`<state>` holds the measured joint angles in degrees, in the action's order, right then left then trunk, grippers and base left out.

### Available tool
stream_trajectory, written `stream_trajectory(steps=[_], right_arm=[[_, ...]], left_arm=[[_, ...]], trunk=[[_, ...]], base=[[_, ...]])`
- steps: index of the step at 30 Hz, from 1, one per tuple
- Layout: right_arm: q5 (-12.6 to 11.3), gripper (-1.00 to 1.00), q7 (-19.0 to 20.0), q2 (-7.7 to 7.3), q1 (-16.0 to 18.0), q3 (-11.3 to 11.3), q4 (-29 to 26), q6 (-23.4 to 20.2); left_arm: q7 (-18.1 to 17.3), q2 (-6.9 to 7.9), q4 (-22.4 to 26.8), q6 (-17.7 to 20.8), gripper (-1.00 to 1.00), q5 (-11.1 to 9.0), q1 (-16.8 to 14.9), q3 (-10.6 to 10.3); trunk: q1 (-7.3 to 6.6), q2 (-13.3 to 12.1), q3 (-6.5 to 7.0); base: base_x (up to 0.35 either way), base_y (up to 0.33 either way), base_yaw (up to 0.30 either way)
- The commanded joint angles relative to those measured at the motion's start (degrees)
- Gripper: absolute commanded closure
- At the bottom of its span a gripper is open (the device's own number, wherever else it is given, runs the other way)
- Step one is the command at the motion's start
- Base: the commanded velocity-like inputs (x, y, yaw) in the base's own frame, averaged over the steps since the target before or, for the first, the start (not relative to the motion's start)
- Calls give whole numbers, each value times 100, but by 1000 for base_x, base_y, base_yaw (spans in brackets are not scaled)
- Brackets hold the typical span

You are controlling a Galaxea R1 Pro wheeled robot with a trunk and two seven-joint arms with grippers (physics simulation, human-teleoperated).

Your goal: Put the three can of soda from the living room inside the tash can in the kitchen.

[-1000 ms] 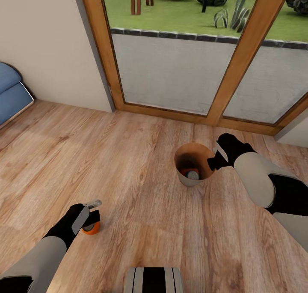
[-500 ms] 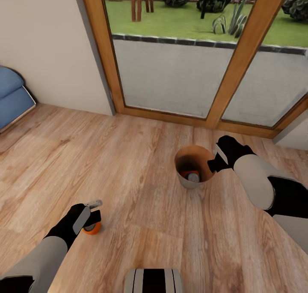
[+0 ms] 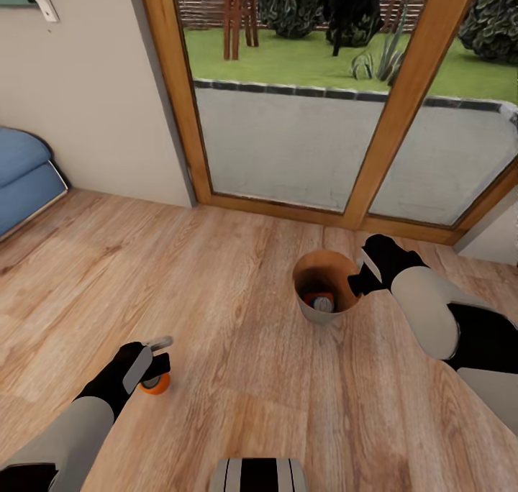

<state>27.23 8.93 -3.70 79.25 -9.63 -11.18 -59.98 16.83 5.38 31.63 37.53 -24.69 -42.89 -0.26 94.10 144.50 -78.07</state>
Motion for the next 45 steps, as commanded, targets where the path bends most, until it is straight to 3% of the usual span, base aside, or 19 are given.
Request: stream_trajectory(steps=[1,13,27,32,40,45], right_arm=[[-60,100,11,0,-8,-26,-3,-2],[-44,100,12,1,-61,-26,3,-2],[-52,100,4,-2,-342,-22,32,-2],[-40,100,3,2,-588,-18,-16,-2],[-34,100,-9,34,-753,11,-30,-2],[-27,100,-13,172,-768,13,-25,-2]], left_arm=[[-7,-1,0,0,100,0,0,0],[-46,-123,205,197,100,-1,-32,-1],[-24,-172,2110,1450,100,2,-29,20],[264,-197,2812,1767,100,-9,0,38],[376,-561,3456,2026,100,4,24,15],[381,-741,3609,2209,100,-10,34,-6]], trunk=[[-2,-2,23],[-33,-18,289],[-69,-36,599],[-82,-43,726],[-103,-54,969],[-116,-60,1124]], base=[[0,0,0],[0,0,0],[0,0,0],[0,0,0],[0,0,0],[0,0,0]])
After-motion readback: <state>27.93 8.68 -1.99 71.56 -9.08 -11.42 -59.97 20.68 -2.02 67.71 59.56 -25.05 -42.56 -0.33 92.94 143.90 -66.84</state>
